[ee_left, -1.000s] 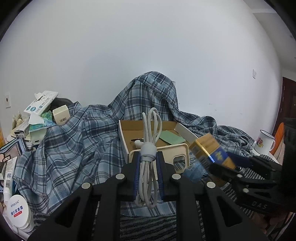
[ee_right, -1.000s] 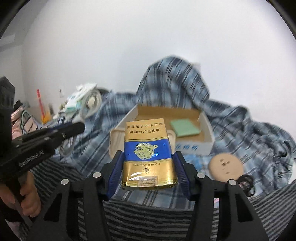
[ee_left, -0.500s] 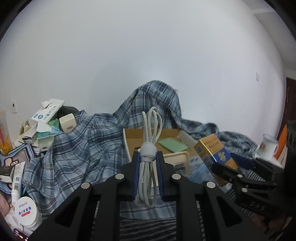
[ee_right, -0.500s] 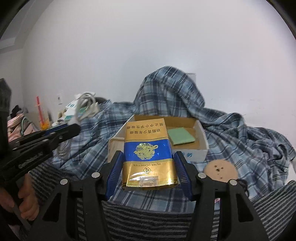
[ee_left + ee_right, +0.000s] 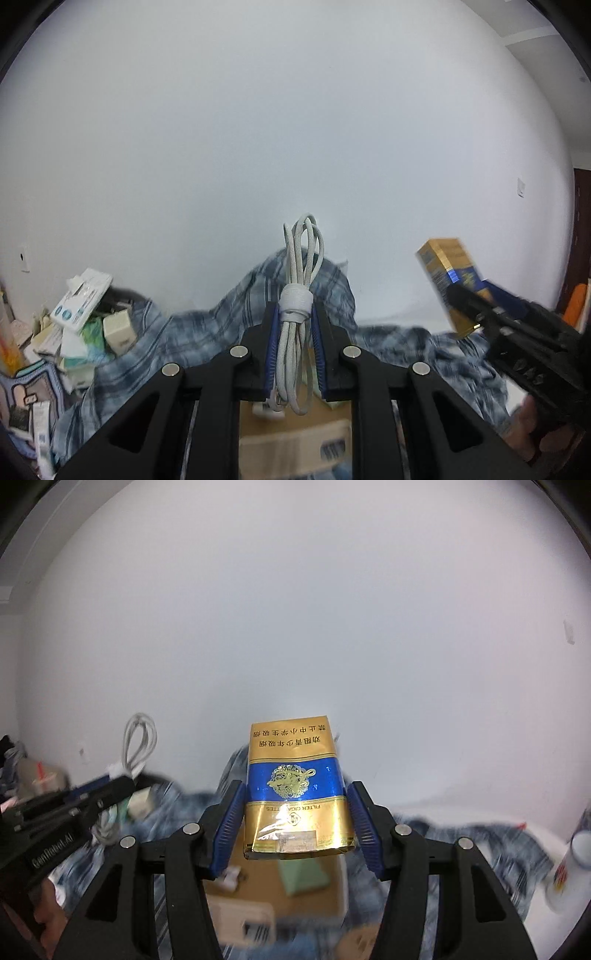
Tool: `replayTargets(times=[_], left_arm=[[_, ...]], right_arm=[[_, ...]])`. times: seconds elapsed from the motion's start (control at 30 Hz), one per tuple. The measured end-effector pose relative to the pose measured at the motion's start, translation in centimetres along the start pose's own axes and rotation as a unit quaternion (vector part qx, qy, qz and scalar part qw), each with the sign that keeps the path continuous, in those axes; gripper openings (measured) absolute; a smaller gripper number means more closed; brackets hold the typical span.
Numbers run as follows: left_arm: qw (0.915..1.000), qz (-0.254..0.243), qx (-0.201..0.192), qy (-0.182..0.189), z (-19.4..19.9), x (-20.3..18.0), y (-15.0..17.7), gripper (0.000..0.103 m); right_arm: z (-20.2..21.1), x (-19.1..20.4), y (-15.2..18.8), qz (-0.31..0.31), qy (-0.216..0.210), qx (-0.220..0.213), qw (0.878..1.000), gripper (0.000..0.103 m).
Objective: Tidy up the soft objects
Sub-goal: 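Carry the cable and the cigarette pack over the cardboard box with both grippers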
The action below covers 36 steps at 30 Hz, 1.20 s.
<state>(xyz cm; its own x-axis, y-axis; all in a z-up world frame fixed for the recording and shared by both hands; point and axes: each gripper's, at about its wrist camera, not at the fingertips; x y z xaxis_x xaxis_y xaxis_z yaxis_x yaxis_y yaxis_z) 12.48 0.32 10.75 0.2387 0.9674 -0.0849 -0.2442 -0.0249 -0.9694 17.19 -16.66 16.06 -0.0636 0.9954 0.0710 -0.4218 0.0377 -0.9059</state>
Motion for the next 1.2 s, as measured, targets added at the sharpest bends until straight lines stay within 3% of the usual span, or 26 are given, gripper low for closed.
replayTargets(times=[0.13, 0.27, 0.5, 0.67, 0.97, 1.2], left_arm=[[0.9997, 0.018, 0.016, -0.003, -3.4, 0.6, -1.0, 0.018], [0.9991, 0.019, 0.038, -0.009, -6.2, 1.1, -0.7, 0.018], [0.9957, 0.004, 0.092, -0.010, -11.1, 1.9, 1.7, 0.018], [0.9904, 0.032, 0.135, -0.002, -13.9, 3.5, 4.2, 0.018], [0.9777, 0.055, 0.203, -0.007, -16.4, 5.7, 8.0, 0.018], [0.9734, 0.060, 0.221, -0.009, -17.3, 6.3, 8.9, 0.018]], right_arm=[[-1.3, -0.3, -2.1, -0.006, 0.023, -0.038, 0.999, 0.056], [-3.9, -0.2, -2.3, -0.007, 0.029, -0.034, 0.999, 0.055], [-8.5, 0.2, 0.8, -0.004, 0.024, 0.018, 1.000, 0.055], [-11.0, 0.7, 4.0, 0.008, 0.025, 0.070, 0.997, 0.055], [-15.2, 0.8, 7.6, 0.017, 0.009, 0.143, 0.990, 0.056], [-16.6, 1.0, 9.5, 0.036, -0.001, 0.179, 0.983, 0.056]])
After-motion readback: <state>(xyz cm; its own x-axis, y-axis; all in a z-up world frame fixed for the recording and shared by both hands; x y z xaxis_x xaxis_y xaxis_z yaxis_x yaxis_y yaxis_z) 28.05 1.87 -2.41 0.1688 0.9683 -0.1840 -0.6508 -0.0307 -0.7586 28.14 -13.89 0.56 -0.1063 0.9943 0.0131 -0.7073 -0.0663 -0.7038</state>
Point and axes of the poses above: each gripper's, at about its wrist camera, not at the fingertips, and z roughly against the way its jaws point, x to its left, y to its underside, and after that the axes turned 8 degrees about y, right-handed
